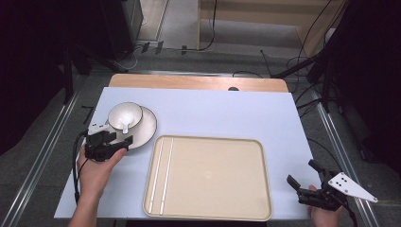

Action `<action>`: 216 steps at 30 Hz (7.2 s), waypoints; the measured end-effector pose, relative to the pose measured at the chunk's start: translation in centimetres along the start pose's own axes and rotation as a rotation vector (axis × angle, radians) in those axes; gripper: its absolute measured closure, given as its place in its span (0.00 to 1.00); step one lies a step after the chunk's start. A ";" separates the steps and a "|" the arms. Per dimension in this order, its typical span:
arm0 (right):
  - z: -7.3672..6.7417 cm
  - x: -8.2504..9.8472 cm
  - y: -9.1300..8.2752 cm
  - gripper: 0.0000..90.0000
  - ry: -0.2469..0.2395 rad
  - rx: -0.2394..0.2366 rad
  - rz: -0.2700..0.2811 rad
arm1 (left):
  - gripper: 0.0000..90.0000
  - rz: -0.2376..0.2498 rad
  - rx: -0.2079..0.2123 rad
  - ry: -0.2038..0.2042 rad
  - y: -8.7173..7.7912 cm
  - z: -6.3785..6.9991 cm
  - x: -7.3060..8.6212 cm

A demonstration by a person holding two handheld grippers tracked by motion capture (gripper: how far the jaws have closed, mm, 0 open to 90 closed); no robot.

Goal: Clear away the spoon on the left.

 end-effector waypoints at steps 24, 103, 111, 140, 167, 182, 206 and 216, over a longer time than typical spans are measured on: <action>-0.2 -0.1 0.4 0.00 -0.018 0.009 -0.013 | 0.76 0.071 -0.029 -0.017 -0.5 -0.8 -0.8; 0.3 -0.1 0.1 0.00 -0.020 0.014 -0.007 | 0.97 0.280 0.170 -0.020 -5.0 0.3 1.1; 0.2 -0.1 0.1 0.00 -0.023 0.013 -0.006 | 0.97 0.281 0.200 0.000 -5.3 1.5 1.2; 0.5 -0.1 -0.1 0.00 -0.019 0.013 -0.003 | 0.97 0.188 0.307 0.110 -1.5 9.0 3.4; 0.5 -0.1 -0.1 0.00 -0.021 0.017 -0.003 | 0.95 0.060 0.325 0.113 2.5 13.9 5.8; 0.6 -0.1 -0.2 0.00 -0.016 0.016 0.000 | 1.00 -0.110 0.305 0.303 3.8 17.0 6.8; 0.5 0.0 0.0 0.00 -0.018 0.010 -0.005 | 1.00 -0.191 0.230 0.320 5.4 15.8 6.0; 0.6 0.0 0.0 0.00 -0.018 0.011 -0.004 | 1.00 -0.189 0.237 0.287 5.5 14.9 5.6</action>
Point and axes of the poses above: each handheld gripper's, and its own axes: y roughly forward along the jaws, x roughly out of its underside, z roughly to its right, the point moved 1 cm from there along y, roughly forward along the jaws, and after that the axes turned 14 degrees about -z, right-handed, at the moved point
